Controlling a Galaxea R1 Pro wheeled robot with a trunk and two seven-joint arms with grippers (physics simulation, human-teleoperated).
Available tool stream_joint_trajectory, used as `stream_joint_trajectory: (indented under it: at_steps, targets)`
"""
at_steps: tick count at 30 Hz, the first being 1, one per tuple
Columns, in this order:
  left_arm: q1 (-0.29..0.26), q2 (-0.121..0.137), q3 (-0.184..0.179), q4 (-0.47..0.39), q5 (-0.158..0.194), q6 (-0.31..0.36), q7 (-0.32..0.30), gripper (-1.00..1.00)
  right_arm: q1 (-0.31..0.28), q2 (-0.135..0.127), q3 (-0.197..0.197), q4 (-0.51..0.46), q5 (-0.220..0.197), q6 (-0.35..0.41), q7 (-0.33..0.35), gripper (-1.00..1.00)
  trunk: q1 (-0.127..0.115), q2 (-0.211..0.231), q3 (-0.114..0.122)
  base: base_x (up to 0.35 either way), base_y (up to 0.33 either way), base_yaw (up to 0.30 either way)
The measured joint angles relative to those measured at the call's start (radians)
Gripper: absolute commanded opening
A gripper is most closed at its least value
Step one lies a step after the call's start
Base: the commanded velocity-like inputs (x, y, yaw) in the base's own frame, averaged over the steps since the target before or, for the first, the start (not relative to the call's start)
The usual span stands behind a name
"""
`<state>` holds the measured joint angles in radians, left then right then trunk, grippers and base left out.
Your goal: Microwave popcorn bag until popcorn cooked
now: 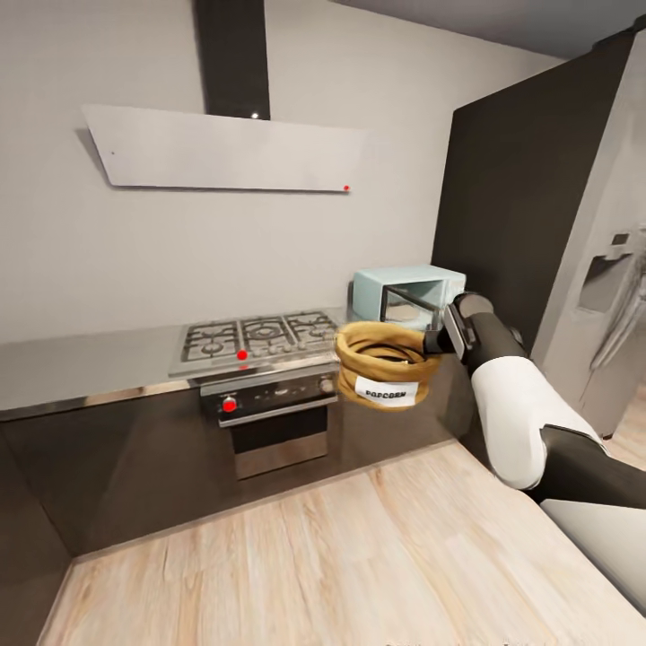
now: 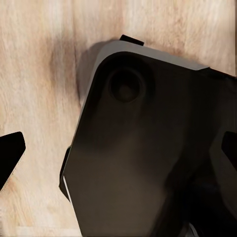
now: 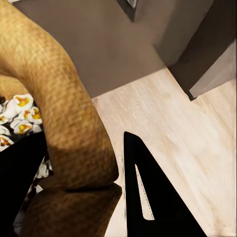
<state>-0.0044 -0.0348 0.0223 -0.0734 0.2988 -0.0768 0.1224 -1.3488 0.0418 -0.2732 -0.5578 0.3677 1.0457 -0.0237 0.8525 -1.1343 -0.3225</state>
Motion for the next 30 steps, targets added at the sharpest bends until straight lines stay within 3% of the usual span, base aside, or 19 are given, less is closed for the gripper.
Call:
stream_joint_trajectory:
  at_steps: [6, 10, 15, 19, 30]
  targets:
    - [0.0, 0.001, -0.001, 0.0, 0.0, 0.001, -0.001, 1.0, 0.0, -0.015, -0.001, 0.0, 0.0, 0.0, 0.001, -1.0, 0.0, 0.0, 0.002, 0.0, 0.0, -0.284]
    - [0.0, -0.001, 0.0, 0.0, 0.001, 0.002, 0.001, 1.0, 0.0, -0.041, -0.004, 0.0, 0.008, -0.001, 0.002, -1.0, 0.0, 0.0, 0.004, 0.0, 0.0, -0.284]
    - [0.0, -0.002, 0.002, 0.001, 0.003, 0.002, 0.003, 1.0, 0.0, -0.048, -0.004, 0.0, 0.003, -0.001, -0.001, -1.0, 0.0, 0.0, 0.005, 0.0, 0.0, -0.284]
    - [0.0, -0.003, 0.002, 0.003, 0.003, 0.005, 0.002, 1.0, 0.0, -0.08, -0.003, 0.0, 0.005, -0.001, -0.001, -1.0, 0.0, 0.0, 0.007, 0.0, 0.0, -0.284]
    - [0.0, -0.004, -0.002, 0.005, 0.002, 0.006, 0.002, 1.0, 0.0, -0.09, -0.003, 0.037, 0.004, -0.001, 0.0, -1.0, 0.0, 0.0, 0.011, 0.095, -0.114, -0.284]
